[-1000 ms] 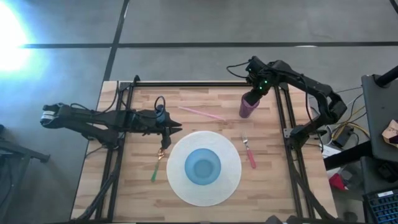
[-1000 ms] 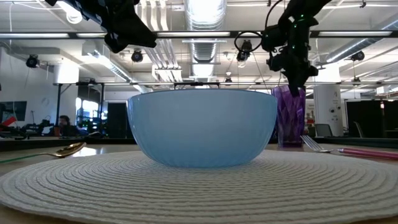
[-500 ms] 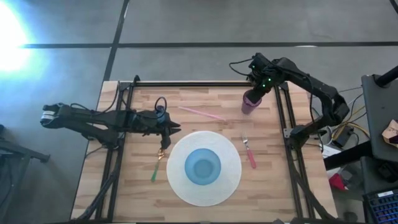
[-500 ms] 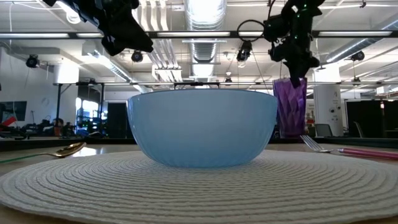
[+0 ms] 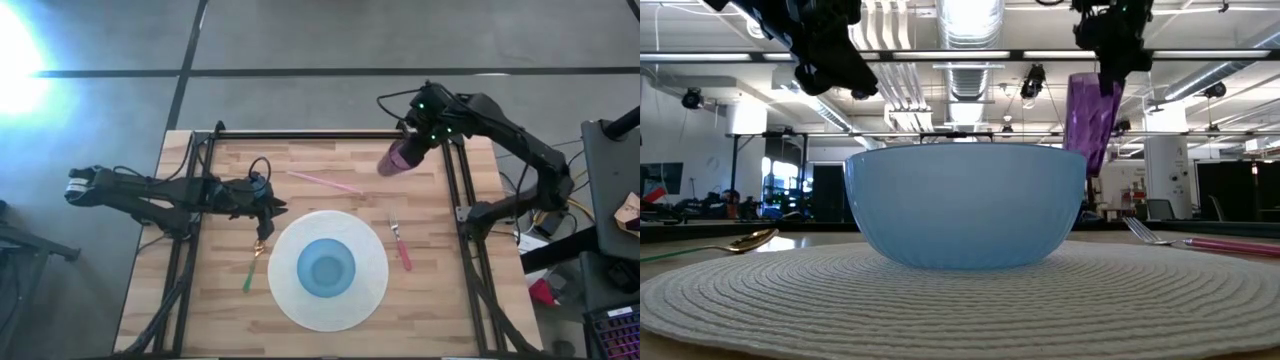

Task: Pick & Place Utensil
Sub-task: Put the purple cup on the top right side of the white placemat, then put the pink fork in the blue bowl

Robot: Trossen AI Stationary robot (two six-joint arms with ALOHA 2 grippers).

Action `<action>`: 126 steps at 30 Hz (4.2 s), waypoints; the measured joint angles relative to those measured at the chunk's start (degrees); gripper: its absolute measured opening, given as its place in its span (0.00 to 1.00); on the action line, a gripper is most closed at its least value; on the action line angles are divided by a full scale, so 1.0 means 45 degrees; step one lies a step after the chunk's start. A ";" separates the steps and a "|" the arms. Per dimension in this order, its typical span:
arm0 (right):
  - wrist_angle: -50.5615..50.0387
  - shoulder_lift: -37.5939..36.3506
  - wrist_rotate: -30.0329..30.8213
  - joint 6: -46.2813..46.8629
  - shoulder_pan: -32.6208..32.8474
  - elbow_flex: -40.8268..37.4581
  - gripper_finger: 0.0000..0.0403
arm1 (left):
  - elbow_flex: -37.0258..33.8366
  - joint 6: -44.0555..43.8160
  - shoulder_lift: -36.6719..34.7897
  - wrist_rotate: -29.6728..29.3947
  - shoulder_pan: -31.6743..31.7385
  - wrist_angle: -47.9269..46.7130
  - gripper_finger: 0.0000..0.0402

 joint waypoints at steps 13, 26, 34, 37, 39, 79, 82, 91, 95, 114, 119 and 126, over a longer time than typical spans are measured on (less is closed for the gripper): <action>0.0501 -0.0490 0.0000 0.0905 0.1759 0.0086 0.03 | 0.0000 -0.0759 0.0000 -0.0042 0.0016 -0.0969 0.20; 0.0785 0.0595 -0.0232 0.0967 0.2621 0.0311 0.03 | 0.0000 -0.0827 0.0000 -0.0350 0.0126 -0.1183 0.20; 0.0380 0.1306 -0.0722 0.0962 0.3526 0.0311 0.03 | 0.0000 -0.0825 0.0000 -0.0354 0.0146 -0.1178 0.20; 0.0228 0.1589 -0.0699 0.0919 0.3783 0.0311 0.03 | 0.0000 -0.0822 0.0000 -0.0350 0.0146 -0.1178 0.20; 0.0041 0.1797 -0.0675 0.0745 0.3897 0.0306 0.03 | 0.0000 -0.0822 0.0000 -0.0350 0.0146 -0.1178 0.20; 0.0415 0.4653 -0.1469 -0.2762 0.3895 0.0189 0.03 | 0.0000 -0.0754 0.0000 -0.0333 0.0151 -0.1279 0.20; 0.0516 0.4653 -0.0948 -0.2762 0.3904 0.0189 0.03 | 0.0000 -0.0759 0.0000 -0.0332 0.0151 -0.1280 0.20; 0.0455 0.4653 -0.0908 -0.2763 0.3904 0.0189 0.03 | 0.0000 -0.0765 0.0000 -0.0331 0.0151 -0.1329 0.20; 0.0326 0.4653 -0.0903 -0.2762 0.3904 0.0189 0.03 | 0.0000 -0.0768 0.0000 -0.0335 0.0151 -0.1334 0.20; 0.0090 0.4653 -0.0850 -0.2869 0.3904 0.0189 0.19 | 0.0000 -0.0768 0.0000 -0.0335 0.0151 -0.1368 0.20; 0.0103 0.4614 -0.0850 -0.2990 0.3904 0.0262 0.26 | 0.0000 -0.0768 0.0000 -0.0336 0.0151 -0.1363 0.20; 0.0091 0.4156 -0.0854 -0.3107 0.3904 0.0462 0.34 | 0.0000 -0.0768 0.0000 -0.0336 0.0151 -0.1356 0.20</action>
